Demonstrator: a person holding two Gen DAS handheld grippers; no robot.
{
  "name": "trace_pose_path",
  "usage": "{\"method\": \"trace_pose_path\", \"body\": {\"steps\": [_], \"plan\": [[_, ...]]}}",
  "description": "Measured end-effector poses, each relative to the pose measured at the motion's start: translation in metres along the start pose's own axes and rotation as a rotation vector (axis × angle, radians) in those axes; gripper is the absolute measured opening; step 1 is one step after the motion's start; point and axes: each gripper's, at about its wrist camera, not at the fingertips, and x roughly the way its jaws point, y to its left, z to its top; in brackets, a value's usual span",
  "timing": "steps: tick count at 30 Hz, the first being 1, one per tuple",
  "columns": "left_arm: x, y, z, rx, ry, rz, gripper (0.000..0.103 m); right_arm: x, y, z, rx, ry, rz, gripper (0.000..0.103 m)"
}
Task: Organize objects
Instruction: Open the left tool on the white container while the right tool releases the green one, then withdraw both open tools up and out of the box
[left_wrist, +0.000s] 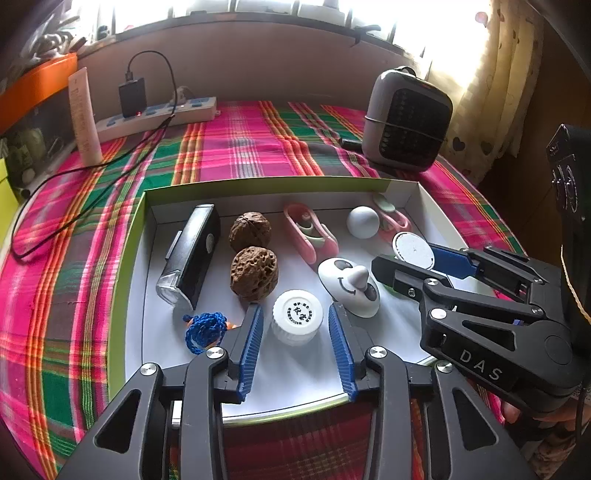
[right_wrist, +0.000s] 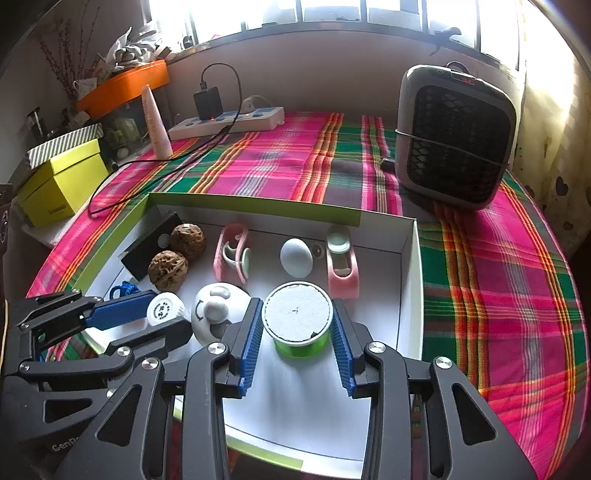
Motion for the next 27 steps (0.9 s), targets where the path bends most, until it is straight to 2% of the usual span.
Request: {"method": "trace_pose_path", "body": {"steps": [2,15,27], "plan": [[0.0,0.0,0.0,0.001,-0.001,0.0,0.036,-0.001,0.0,0.0,-0.001,-0.003,0.0,0.045],[-0.01,0.001,-0.003,-0.001,-0.018,0.019,0.042,-0.013,0.003,-0.004,0.013,-0.025,-0.005,0.046],[-0.027,0.001,-0.011,0.002,-0.047,0.043,0.042,-0.029,0.012,-0.011,0.015,-0.049,-0.008,0.046]]}}
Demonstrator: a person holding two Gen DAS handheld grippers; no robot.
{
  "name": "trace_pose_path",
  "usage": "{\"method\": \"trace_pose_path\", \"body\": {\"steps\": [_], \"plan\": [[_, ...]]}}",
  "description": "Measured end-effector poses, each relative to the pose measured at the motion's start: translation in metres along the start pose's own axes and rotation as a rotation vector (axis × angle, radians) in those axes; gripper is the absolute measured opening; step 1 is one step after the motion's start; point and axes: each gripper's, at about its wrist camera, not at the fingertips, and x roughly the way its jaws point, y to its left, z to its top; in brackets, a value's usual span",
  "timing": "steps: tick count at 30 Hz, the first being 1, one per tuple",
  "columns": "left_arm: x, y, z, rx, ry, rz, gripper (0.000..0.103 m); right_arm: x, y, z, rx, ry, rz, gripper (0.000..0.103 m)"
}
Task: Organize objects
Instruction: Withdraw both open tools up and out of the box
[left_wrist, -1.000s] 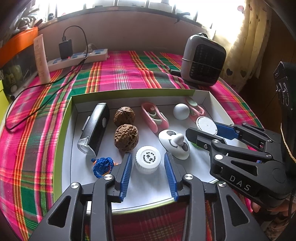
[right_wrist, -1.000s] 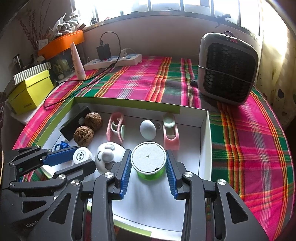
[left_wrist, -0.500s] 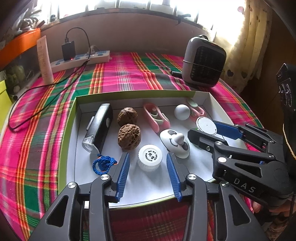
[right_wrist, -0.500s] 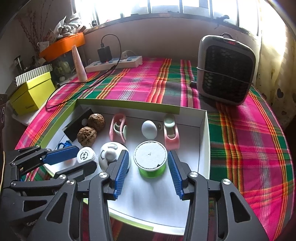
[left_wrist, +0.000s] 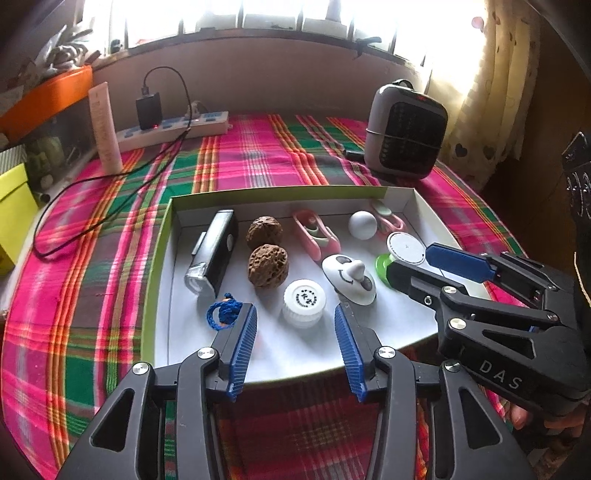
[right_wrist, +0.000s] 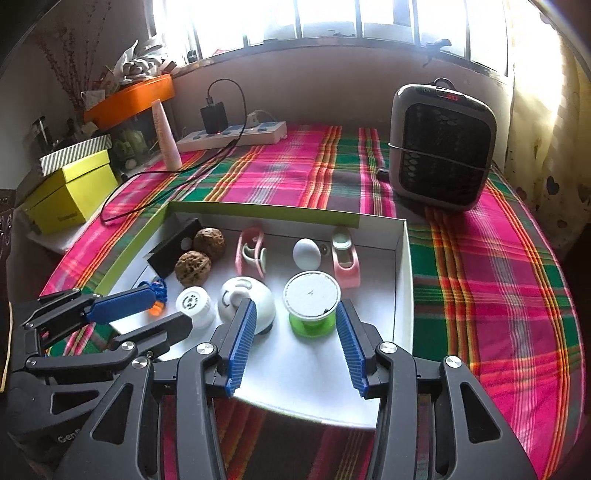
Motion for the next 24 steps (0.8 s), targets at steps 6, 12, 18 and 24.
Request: {"method": "trace_pose_path", "body": {"steps": [6,12,18,24], "plan": [[-0.008,0.003,-0.005,-0.004,-0.011,0.006,0.042,-0.009,0.002,-0.004,0.001,-0.012,-0.004,0.046],[-0.016,0.004,-0.009,-0.007,-0.021,0.012,0.042,-0.017,0.004,-0.008,0.002,-0.023,-0.011,0.047],[-0.026,0.005,-0.014,-0.009,-0.037,0.02,0.043,-0.027,0.01,-0.016,0.004,-0.029,-0.011,0.047],[-0.039,0.001,-0.024,0.0,-0.055,0.035,0.043,-0.041,0.016,-0.029,0.001,-0.038,-0.018,0.047]]}}
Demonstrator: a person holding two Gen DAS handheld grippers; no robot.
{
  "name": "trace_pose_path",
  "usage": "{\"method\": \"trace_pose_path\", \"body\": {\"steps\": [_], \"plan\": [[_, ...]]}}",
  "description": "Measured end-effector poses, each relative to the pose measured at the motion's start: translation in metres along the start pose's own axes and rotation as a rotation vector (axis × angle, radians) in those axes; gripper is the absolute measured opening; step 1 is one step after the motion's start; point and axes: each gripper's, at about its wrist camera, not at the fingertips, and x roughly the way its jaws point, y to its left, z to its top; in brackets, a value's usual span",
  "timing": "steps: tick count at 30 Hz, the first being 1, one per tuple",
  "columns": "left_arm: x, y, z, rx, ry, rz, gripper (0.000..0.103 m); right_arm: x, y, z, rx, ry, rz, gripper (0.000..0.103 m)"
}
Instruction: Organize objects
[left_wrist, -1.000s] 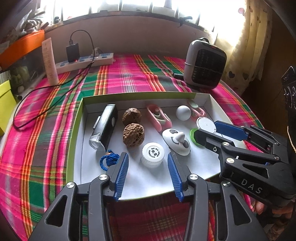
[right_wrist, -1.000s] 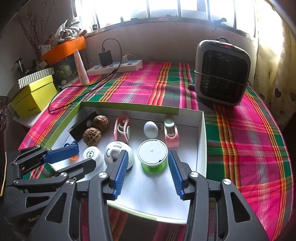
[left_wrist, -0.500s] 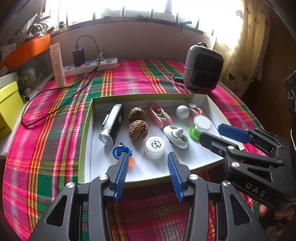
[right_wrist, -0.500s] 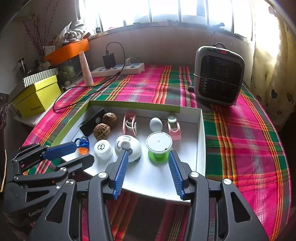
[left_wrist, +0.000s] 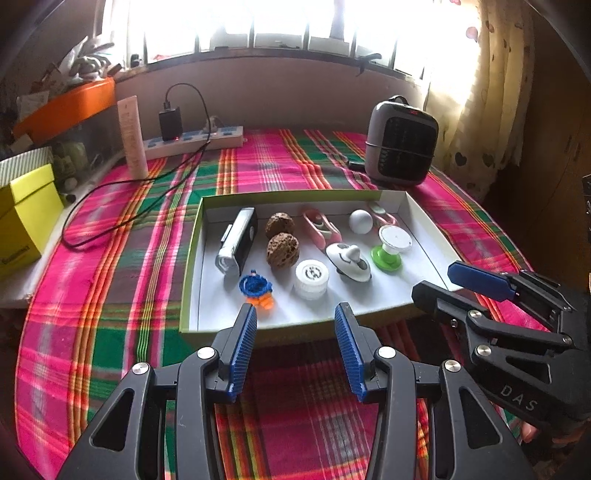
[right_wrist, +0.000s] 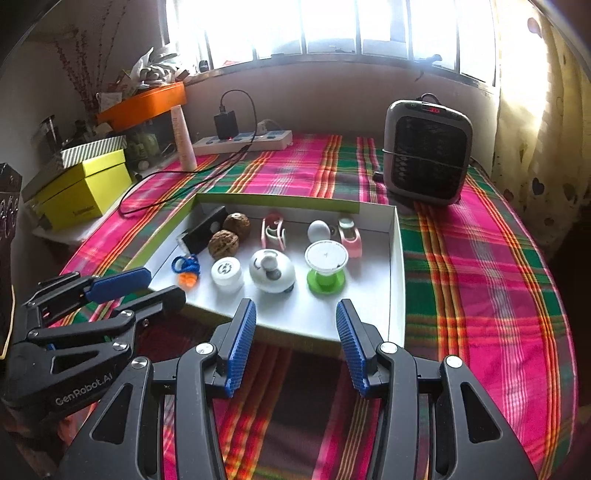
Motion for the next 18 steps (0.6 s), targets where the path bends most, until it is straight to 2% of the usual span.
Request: {"method": "trace_pose_path", "body": {"steps": [18], "plan": [[-0.023,-0.002,-0.047,-0.012,0.036,0.024,0.043,-0.018,0.017,-0.04,-0.001,0.044,-0.027,0.047]]}}
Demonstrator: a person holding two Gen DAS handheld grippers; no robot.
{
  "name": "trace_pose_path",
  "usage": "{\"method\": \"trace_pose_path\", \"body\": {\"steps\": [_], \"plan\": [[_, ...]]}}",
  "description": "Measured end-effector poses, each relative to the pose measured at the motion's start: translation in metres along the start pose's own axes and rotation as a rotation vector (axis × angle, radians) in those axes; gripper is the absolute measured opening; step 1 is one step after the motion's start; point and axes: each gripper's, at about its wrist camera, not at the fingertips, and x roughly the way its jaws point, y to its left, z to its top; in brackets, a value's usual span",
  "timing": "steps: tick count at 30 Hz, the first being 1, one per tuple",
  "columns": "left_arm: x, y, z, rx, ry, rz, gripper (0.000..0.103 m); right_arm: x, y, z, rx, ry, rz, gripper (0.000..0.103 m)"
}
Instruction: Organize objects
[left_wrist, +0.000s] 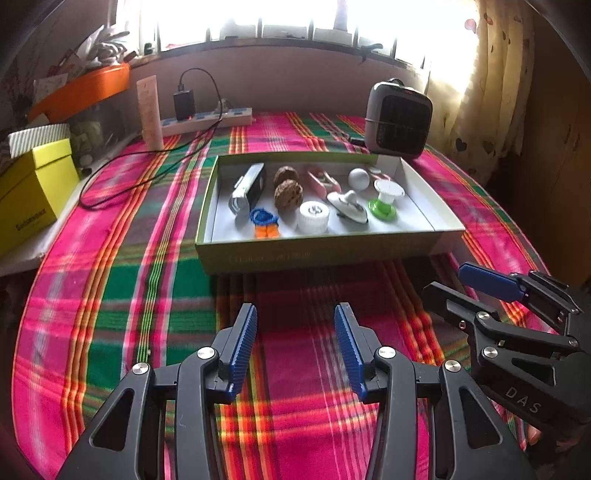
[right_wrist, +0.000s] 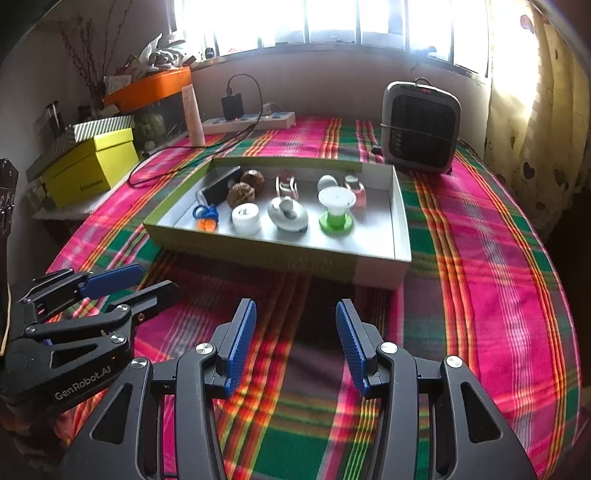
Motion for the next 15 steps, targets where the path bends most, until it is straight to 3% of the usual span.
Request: {"method": "trace_pose_path", "body": {"steps": [15], "plan": [[-0.005,-0.006,-0.033,0.0,0.038,0.005,0.043,-0.004,0.005,-0.033,0.014,0.058,-0.033,0.047]]}}
